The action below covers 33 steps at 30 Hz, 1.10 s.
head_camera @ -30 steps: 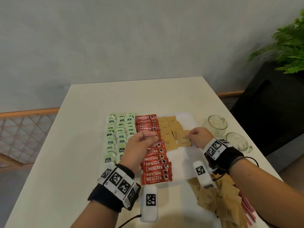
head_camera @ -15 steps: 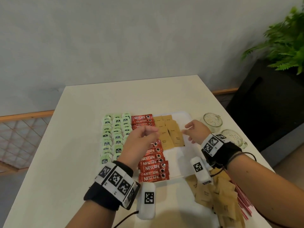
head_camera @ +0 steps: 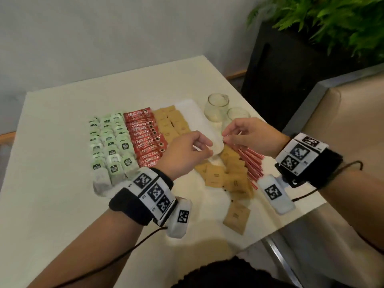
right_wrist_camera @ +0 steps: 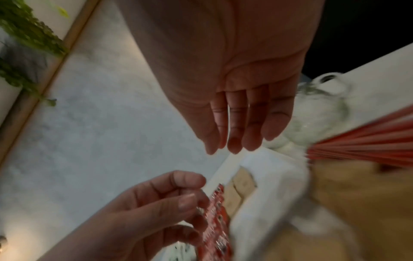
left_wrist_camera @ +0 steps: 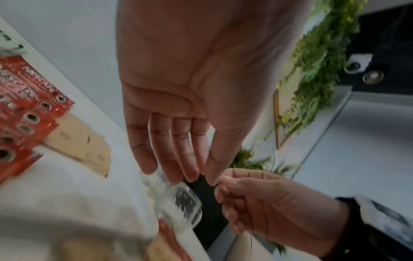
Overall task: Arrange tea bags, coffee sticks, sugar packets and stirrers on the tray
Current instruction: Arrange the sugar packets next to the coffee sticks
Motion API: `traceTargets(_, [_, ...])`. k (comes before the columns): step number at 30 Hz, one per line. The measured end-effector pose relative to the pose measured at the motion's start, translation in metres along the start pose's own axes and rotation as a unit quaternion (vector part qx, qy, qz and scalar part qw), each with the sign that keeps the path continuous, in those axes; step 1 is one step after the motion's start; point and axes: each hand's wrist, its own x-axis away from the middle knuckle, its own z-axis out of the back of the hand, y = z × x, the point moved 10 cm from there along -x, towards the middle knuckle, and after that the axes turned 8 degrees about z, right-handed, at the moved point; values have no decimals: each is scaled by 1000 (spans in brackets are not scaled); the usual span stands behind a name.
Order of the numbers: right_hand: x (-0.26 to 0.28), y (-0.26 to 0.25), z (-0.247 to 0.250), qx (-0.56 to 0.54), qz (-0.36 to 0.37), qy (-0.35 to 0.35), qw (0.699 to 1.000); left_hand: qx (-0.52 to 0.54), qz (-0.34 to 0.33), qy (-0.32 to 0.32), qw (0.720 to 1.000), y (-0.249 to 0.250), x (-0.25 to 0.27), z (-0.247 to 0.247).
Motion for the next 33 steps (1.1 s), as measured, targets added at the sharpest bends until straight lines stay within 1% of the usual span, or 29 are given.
traceTargets(2, [26,24,-13,-4,-16,-21,1000,-62,14,-49,997,-10,4,-33])
traceTargets(4, [49,45,-24,-4,-29,-32,999,-105,34,-67,992,-20,5,-51])
traceTargets(6, [70,60,-38,10,-34,-59,998,-145,44,-49,987,-26,3,-55])
traceTargets(9, [94,73,-59,46,-25,-104,993,-222,43,-25,974,-31,-1,-62])
traceTargets(12, [107,71,-83,68,8,-143,987,-293,53,-33,954,-40,-2,-73])
traceTargets(14, [109,74,-96,127,23,-176,976,-337,72,-43,938,-48,-2,-79])
traceTargets(16, [109,77,-100,165,27,-189,968,-357,74,-40,930,-51,1,-79])
traceTargets(21, [111,80,-100,188,17,-178,966,-329,63,-34,942,-57,9,-77])
traceTargets(25, [114,76,-100,172,26,-175,969,-253,66,-26,965,-62,15,-69])
traceTargets(28, [114,66,-98,152,29,-184,971,-186,46,-7,981,-55,21,-62])
traceTargets(30, [110,54,-93,166,46,-175,969,-150,19,-25,988,-45,28,-65])
traceTargets(33, [98,37,-83,215,63,-121,967,-119,-20,-68,990,-35,38,-77])
